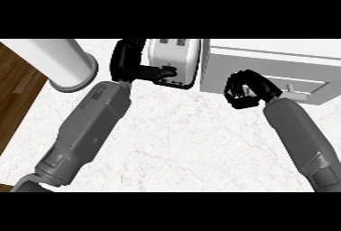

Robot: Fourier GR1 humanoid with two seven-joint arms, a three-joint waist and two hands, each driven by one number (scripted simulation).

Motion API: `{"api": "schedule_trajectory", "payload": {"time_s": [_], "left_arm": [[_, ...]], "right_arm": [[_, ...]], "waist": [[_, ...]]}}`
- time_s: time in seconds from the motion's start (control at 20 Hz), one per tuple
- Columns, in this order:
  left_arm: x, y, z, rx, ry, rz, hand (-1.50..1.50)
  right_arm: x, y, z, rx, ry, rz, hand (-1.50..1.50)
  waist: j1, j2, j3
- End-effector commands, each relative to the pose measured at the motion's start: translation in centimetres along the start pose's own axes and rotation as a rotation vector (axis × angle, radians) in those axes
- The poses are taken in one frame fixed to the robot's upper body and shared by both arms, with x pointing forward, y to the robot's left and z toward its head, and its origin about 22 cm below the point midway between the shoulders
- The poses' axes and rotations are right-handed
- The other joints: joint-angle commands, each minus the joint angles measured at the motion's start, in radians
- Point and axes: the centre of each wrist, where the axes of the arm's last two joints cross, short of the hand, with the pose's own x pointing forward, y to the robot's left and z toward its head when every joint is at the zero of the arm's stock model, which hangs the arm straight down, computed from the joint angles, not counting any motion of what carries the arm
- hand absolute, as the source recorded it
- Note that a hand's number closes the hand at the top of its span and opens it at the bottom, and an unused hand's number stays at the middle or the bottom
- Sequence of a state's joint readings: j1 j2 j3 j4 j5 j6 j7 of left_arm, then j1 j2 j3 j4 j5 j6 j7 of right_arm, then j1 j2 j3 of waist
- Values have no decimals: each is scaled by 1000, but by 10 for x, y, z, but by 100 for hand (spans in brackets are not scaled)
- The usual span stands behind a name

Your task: Pick up the cup, place it into the drawer and close the drawer

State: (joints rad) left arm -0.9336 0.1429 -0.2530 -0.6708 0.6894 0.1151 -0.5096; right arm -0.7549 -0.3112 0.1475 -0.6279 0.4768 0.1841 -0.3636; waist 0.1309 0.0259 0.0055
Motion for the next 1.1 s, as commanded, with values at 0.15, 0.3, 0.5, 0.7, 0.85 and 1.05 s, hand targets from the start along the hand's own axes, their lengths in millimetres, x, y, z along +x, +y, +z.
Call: {"api": "schedule_trajectory", "payload": {"time_s": [0.15, 0.3, 0.5, 0.7, 0.85, 1.05], "left_arm": [[7, 17, 5, -25, 7, -6, -150], [8, 24, 8, -34, 1, 2, -150], [6, 22, 12, -59, 3, 18, -150], [14, 29, 9, -76, -6, 17, -150], [3, 34, 21, -68, 22, 27, -150], [6, 39, 22, -76, 16, 35, -150]], "right_arm": [[0, -70, 2, -188, 19, -22, 150], [5, -80, 1, -203, 25, -59, 150], [10, -98, 5, -226, 14, -76, 150], [13, -111, 10, -220, -6, -94, 150], [15, -113, 11, -229, -24, -122, 150], [10, -127, 23, -225, -29, -136, 150]], "waist": [[31, 11, 0], [57, 18, 0], [71, 17, -1], [78, 22, -2], [90, 22, -2], [84, 23, -3]]}}
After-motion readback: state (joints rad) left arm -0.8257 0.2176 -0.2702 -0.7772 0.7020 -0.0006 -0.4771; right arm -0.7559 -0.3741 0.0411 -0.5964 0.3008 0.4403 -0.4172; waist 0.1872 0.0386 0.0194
